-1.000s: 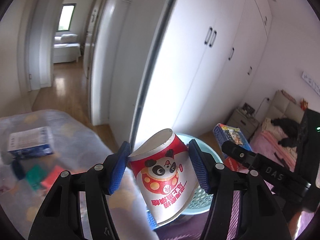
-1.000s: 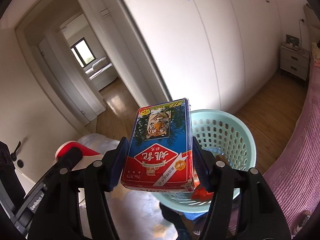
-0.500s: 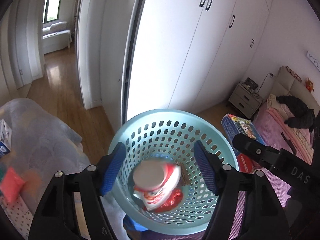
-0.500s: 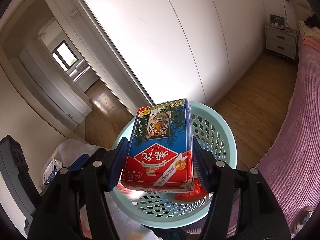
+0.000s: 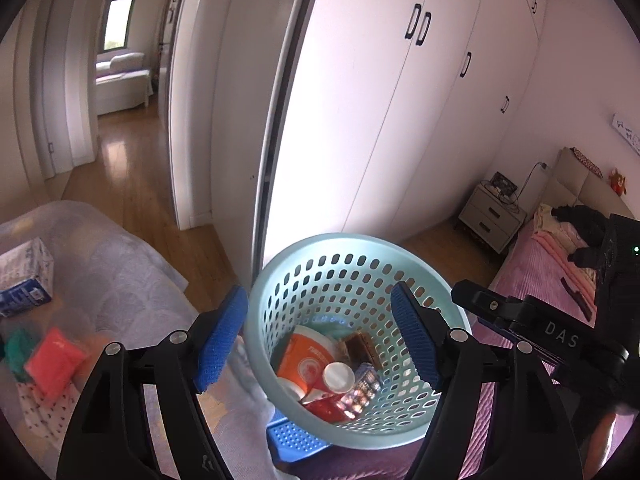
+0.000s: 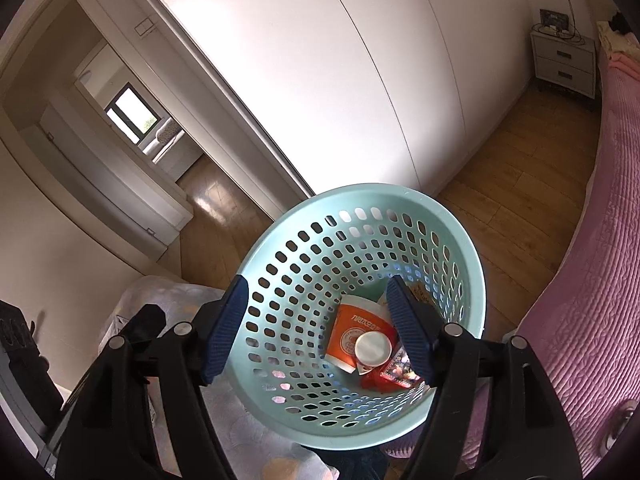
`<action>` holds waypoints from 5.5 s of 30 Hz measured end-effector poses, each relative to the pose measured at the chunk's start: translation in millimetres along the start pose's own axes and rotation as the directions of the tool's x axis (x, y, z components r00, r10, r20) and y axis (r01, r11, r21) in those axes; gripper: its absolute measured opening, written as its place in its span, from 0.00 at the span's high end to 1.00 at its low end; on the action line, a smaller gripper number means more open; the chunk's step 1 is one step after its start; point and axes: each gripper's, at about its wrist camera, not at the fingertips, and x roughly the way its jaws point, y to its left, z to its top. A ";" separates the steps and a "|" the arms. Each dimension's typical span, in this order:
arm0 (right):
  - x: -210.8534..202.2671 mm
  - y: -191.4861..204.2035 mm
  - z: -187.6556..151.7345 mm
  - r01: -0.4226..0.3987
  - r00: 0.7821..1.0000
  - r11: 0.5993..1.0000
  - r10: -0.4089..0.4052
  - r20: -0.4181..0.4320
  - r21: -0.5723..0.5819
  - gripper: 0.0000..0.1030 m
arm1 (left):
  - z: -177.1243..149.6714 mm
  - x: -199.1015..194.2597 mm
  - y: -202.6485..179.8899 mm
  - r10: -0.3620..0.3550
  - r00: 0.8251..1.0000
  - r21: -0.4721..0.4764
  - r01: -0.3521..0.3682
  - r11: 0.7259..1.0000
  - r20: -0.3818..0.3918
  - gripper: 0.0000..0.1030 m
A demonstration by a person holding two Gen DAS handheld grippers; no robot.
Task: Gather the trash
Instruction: 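Carry the cup and box to the basket and release them inside, then grasp the clear plastic bottle with the left tool, then carry the clear bottle to the basket with the left tool while the right tool carries the white dotted bag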
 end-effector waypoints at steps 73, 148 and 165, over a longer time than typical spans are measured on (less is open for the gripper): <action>46.9 234.3 -191.9 -0.298 0.954 0.717 0.238 -0.180 -0.631 0.43 | -96.5 -148.2 260.7 0.320 0.925 -0.160 -0.353 0.922 -0.203 0.51; 5.9 -12.5 -5.3 0.023 1.000 0.988 -0.024 -0.008 -0.150 0.93 | -18.3 63.3 -33.8 -0.091 0.972 0.099 0.115 0.988 -0.217 0.57; 2.1 -9.0 -10.0 0.006 1.000 0.992 -0.008 -0.015 -0.126 0.59 | -16.7 28.8 -23.8 -0.093 0.984 0.094 0.108 0.990 -0.152 0.40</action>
